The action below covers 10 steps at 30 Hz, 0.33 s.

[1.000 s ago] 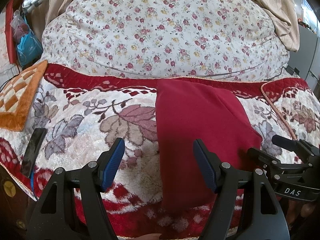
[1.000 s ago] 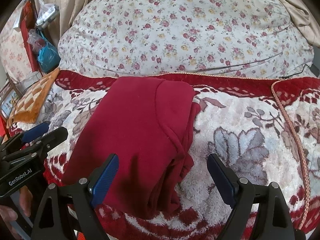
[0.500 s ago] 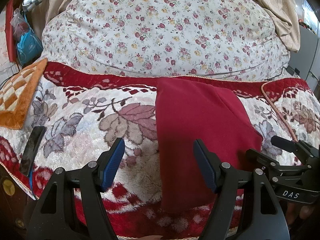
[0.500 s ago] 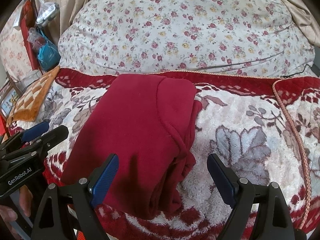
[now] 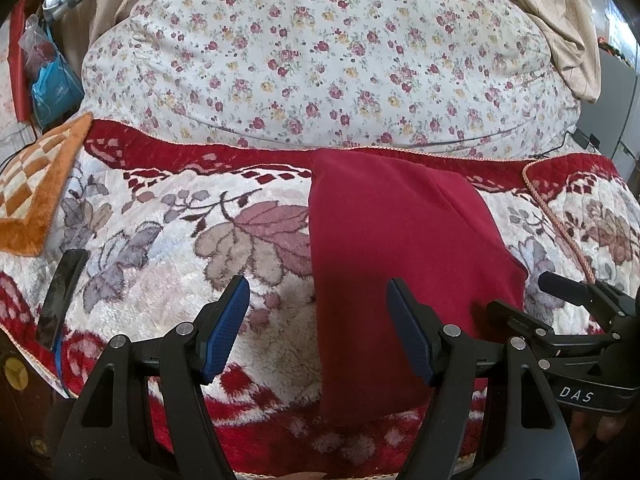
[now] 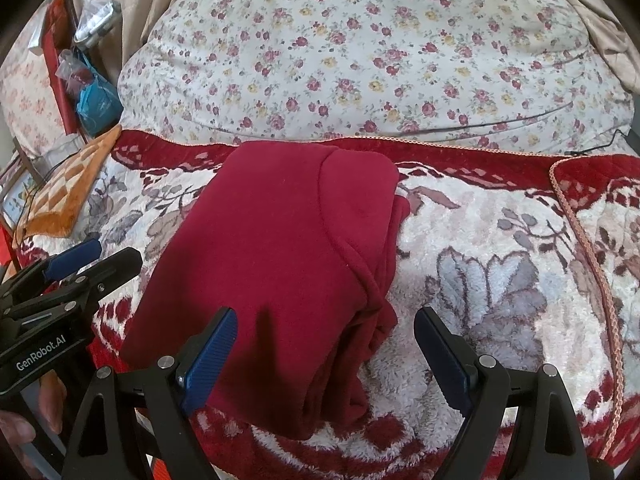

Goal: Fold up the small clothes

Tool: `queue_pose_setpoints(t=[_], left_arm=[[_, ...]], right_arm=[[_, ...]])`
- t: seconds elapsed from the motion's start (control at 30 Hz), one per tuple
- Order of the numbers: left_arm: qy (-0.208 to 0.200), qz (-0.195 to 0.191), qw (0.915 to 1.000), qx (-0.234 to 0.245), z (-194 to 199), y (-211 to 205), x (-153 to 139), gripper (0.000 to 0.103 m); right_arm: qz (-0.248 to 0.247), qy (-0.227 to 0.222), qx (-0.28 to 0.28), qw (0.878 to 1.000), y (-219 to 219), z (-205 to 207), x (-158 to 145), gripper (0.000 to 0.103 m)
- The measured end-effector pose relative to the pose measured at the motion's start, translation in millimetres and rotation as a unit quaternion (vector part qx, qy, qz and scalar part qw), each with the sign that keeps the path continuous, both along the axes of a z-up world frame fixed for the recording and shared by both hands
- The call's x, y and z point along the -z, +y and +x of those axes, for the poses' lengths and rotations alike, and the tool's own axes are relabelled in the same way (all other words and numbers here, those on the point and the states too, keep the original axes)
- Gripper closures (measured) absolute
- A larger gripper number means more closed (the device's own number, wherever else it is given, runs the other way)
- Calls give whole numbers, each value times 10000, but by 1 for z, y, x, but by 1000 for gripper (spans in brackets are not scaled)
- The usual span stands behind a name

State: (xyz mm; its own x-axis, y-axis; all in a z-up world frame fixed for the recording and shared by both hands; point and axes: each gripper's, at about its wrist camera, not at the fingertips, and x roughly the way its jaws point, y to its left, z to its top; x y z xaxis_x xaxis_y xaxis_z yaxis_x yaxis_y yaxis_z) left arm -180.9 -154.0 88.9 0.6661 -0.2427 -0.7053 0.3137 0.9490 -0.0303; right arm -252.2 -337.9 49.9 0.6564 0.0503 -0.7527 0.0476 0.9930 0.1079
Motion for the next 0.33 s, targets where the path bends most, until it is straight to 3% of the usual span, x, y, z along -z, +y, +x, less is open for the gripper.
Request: queue_pose_setpoints(t=[0.33], left_arm=[[133,-155,9998,38,7,2,10,32]], right_arm=[[16,61,0,10000,-3,3,5,15]])
